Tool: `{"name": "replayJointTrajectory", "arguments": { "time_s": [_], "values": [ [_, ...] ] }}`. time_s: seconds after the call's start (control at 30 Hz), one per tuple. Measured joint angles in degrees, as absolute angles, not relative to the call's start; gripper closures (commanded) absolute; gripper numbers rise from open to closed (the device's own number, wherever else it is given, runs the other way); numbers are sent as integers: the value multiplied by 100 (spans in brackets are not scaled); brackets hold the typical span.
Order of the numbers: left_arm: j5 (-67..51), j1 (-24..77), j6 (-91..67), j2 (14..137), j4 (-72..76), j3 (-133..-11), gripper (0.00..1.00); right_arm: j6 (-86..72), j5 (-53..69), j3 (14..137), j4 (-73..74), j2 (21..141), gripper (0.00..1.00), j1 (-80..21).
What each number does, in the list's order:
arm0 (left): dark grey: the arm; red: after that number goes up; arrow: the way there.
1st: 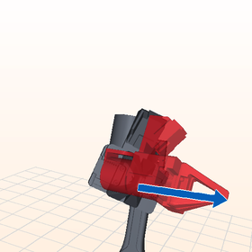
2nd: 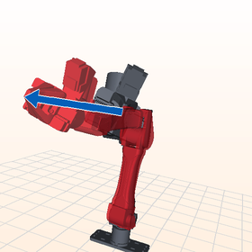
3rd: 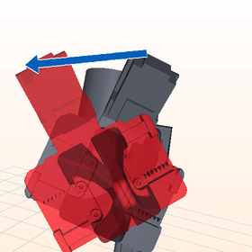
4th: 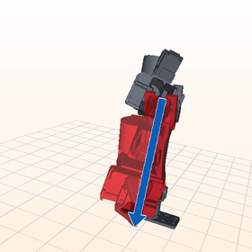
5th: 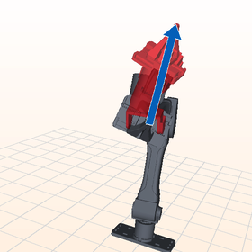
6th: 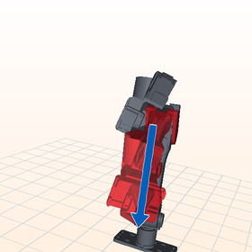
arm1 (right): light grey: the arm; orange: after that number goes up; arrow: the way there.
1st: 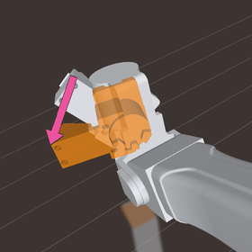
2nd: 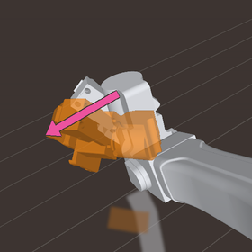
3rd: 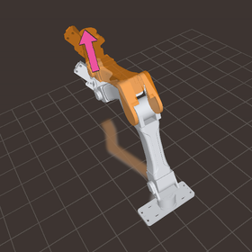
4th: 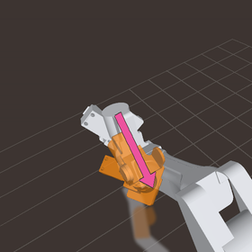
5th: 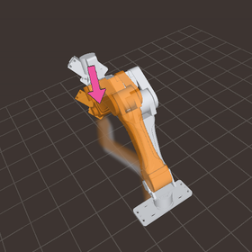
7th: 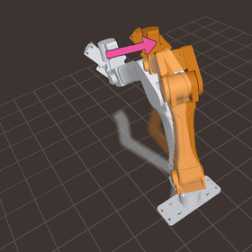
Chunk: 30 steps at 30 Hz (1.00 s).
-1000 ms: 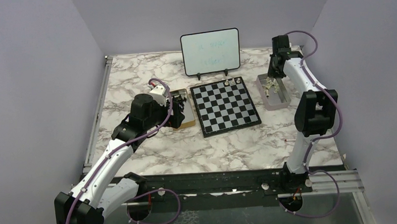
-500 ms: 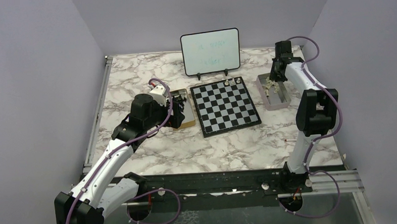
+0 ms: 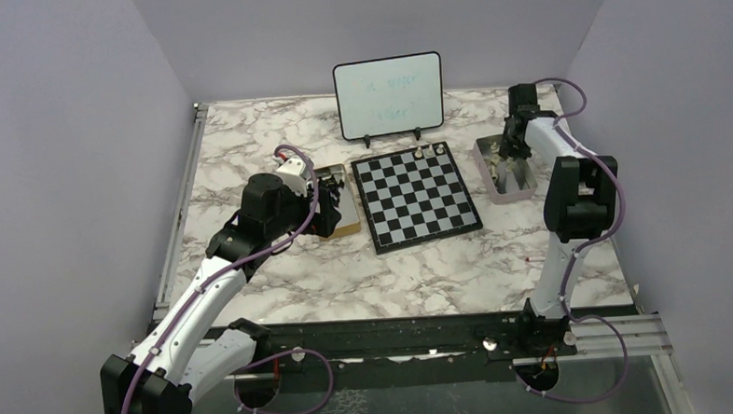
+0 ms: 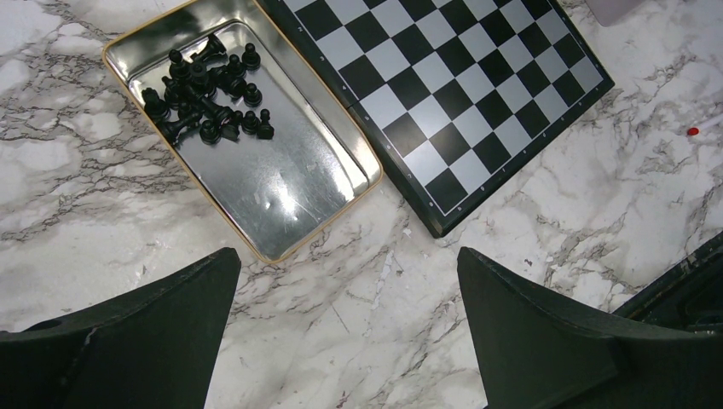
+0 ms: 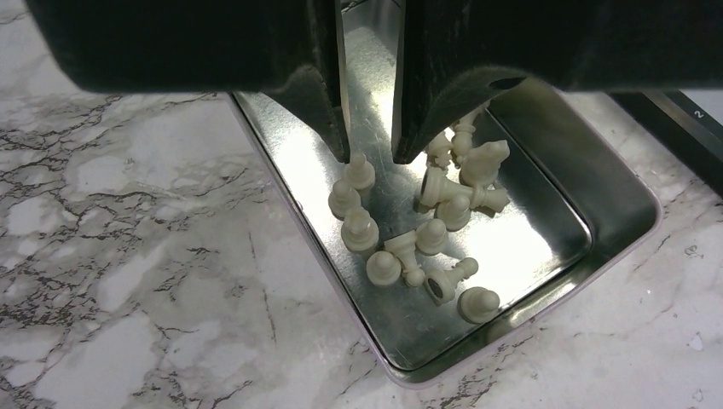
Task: Set up the chess pieces on the board
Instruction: Pick up the chess piece from the storage box.
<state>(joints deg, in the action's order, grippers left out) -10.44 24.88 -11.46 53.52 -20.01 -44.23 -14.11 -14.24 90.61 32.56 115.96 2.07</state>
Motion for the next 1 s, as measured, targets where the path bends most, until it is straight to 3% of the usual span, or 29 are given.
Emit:
{"name": "replayJointTrajectory", "arguments": {
  "time_s": [0.53,0.7,1.0],
  "values": [
    [-1041,2488,-1144,5402,-2001,-4423,1,-1496,-1424,9061,3221,11915,72,261],
    [-1044,2488,-1144,5413,-2001,-4423,1,-1500,-1422,9061,3221,11920,81,263],
    [-1044,2488,-1144,5428,-2001,-4423,1,-1500,-1420,9059,3223,11924,85,266]
  ]
}}
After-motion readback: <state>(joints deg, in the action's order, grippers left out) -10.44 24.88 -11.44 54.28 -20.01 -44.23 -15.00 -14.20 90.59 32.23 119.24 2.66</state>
